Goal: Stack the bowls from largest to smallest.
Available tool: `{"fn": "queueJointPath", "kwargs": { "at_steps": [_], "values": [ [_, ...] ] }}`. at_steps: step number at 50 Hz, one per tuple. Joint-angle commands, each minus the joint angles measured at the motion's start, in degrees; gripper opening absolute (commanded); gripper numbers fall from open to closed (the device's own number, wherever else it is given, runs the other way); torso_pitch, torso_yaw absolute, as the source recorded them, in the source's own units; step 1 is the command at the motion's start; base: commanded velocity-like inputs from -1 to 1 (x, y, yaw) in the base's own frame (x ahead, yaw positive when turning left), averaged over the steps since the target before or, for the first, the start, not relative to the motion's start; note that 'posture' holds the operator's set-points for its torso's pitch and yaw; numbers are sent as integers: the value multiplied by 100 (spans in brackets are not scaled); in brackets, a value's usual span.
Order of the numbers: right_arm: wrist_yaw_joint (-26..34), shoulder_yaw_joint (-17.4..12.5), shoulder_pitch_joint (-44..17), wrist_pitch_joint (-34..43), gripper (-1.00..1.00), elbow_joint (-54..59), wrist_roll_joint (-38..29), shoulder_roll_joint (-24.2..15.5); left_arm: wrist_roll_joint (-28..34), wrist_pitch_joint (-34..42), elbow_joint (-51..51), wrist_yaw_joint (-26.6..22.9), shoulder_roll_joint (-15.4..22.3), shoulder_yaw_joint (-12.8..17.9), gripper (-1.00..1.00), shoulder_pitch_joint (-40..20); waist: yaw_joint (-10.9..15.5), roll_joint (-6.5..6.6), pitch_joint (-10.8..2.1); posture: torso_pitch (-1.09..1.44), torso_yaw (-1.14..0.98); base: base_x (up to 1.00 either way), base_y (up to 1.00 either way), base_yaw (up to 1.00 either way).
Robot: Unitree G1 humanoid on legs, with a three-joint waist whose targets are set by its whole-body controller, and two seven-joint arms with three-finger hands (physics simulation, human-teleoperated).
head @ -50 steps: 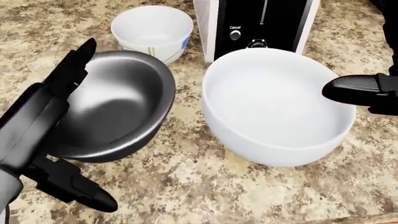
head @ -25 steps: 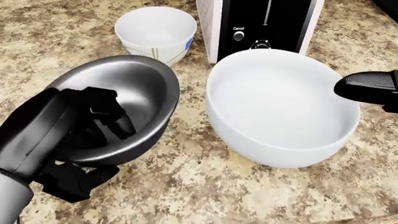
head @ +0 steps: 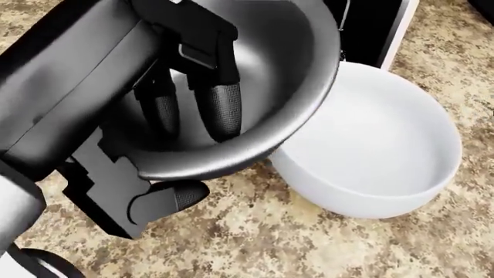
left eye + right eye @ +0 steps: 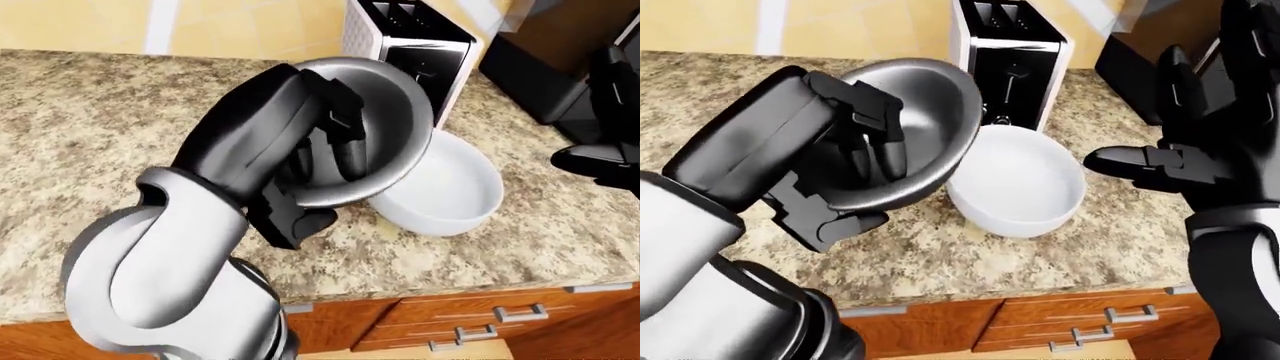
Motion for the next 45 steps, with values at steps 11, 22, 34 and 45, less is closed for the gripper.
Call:
{"fn": "queueJointPath", "kwargs": {
  "at_steps": [11, 22, 34, 45],
  "values": [
    [-87, -475, 220, -291, 100, -220, 331, -201, 451, -801, 933, 959, -1465, -646, -100, -174, -10, -136, -114, 0, 0, 0, 0, 0],
    [109, -572, 483, -406, 100, -216, 136, -30, 556, -1383, 1898, 1848, -2450, -922, -100, 90, -18, -231, -154, 0, 0, 0, 0, 0],
    [597, -855, 954, -501, 100, -290, -172, 374, 539, -1788, 3181, 2975, -2739, -969, -100, 308, -29, -264, -205, 0, 0, 0, 0, 0],
    [762, -1054, 1055, -529, 100, -191, -223, 404, 57, -1695, 4073, 3609, -2533, -834, -100, 113, -53, -231, -229, 0, 0, 0, 0, 0]
  ]
}}
